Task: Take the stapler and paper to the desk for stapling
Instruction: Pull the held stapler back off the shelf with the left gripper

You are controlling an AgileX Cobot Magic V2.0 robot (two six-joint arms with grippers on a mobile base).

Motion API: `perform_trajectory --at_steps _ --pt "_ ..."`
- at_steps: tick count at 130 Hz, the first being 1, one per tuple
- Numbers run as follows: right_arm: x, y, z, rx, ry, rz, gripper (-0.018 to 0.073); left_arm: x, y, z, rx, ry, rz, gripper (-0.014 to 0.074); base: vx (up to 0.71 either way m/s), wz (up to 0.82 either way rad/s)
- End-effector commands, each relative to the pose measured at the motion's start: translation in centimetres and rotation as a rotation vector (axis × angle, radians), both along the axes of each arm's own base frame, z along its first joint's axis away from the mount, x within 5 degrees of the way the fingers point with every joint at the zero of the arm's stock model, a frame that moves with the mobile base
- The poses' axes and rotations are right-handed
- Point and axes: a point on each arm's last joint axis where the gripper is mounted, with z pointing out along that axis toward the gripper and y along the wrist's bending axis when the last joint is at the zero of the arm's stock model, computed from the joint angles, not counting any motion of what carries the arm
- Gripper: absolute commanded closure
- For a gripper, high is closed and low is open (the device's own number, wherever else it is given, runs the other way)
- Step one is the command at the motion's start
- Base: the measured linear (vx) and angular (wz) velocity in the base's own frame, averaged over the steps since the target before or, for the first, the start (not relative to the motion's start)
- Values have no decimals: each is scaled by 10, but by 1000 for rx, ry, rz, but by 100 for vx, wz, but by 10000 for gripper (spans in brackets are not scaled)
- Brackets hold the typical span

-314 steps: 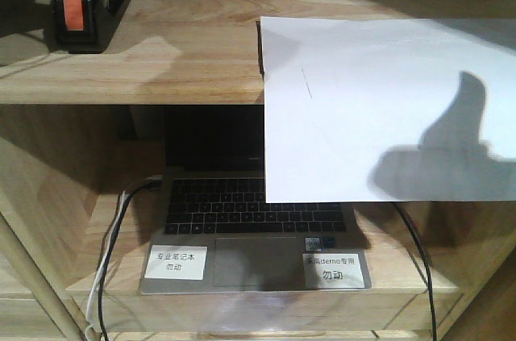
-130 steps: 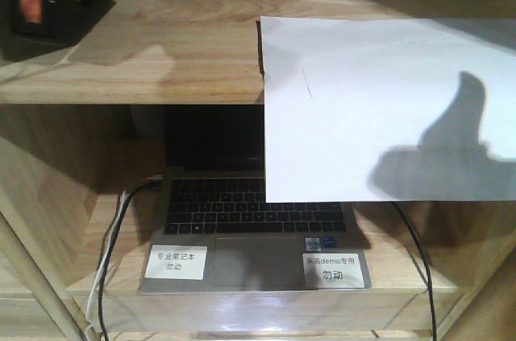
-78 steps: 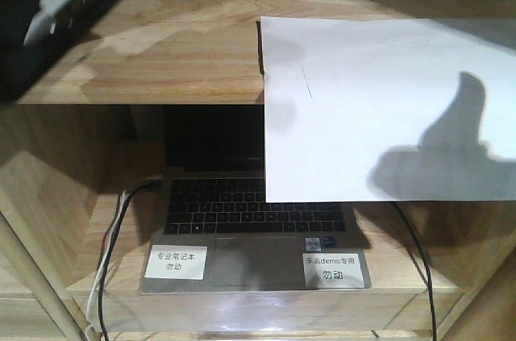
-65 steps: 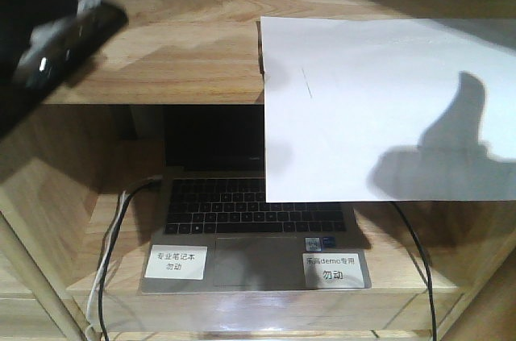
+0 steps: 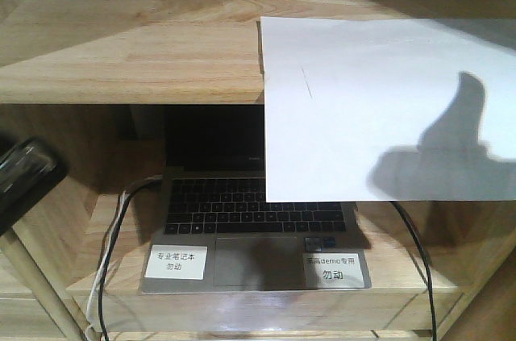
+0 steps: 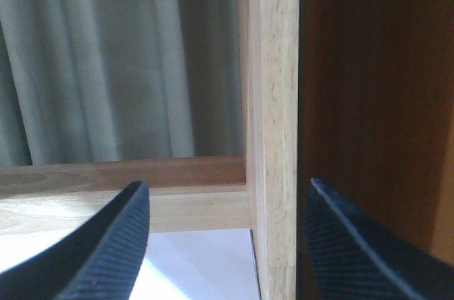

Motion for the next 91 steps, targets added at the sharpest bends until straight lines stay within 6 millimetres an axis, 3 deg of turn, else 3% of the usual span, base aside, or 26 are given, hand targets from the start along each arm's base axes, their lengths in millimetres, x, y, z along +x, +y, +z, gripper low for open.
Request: perform_trajectory --at_steps 1,49,91 --pt "-1 -1 14 -7 -99 -11 115 -17 10 9 -119 -132 5 603 0 0" --pt "-1 -1 14 -7 -99 -11 115 -66 40 -30 -157 -205 -9 603 0 0" --pt "-1 -1 14 -7 -99 -11 115 -72 44 -35 -158 -211 -12 603 0 0"
